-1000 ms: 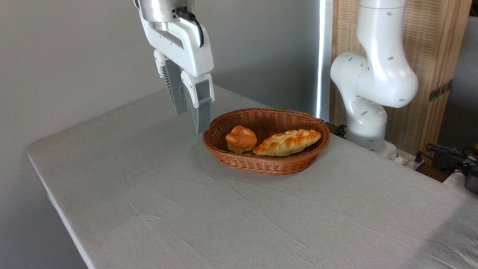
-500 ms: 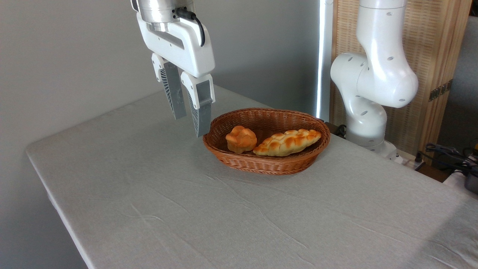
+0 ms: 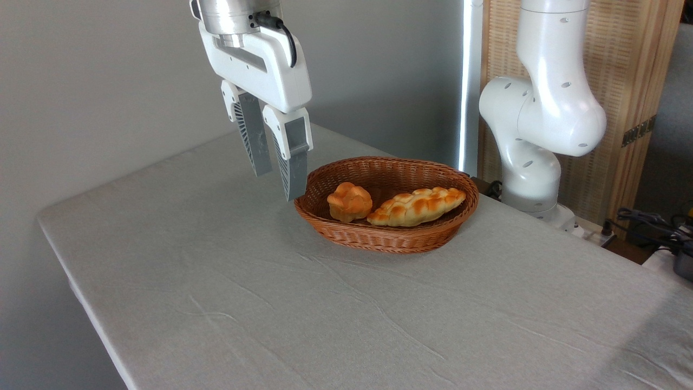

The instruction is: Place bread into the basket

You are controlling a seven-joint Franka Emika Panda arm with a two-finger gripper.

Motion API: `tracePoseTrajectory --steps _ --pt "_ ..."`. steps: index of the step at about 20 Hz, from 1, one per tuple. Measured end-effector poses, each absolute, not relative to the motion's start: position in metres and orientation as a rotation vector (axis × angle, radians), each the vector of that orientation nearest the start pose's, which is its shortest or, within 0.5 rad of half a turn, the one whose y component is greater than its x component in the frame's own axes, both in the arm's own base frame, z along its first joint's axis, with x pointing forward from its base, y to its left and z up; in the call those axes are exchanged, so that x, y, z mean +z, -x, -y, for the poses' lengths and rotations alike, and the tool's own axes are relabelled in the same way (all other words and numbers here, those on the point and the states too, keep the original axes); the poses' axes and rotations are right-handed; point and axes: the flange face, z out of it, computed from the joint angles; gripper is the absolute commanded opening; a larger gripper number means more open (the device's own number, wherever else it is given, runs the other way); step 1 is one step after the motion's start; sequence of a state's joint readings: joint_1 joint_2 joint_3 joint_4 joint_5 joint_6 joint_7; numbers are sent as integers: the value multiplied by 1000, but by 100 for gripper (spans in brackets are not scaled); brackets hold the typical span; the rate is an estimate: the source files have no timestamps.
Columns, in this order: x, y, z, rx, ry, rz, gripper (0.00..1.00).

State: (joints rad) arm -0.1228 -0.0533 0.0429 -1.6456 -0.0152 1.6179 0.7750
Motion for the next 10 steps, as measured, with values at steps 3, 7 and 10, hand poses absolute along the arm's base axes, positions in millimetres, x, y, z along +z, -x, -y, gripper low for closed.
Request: tracePoseTrajectory --steps 3,7,10 --pt "622 -540 47 -46 2863 -1312 100" --pt "620 -541 53 -40 2857 -1324 100" --pt "619 -541 49 -33 2862 -1315 100"
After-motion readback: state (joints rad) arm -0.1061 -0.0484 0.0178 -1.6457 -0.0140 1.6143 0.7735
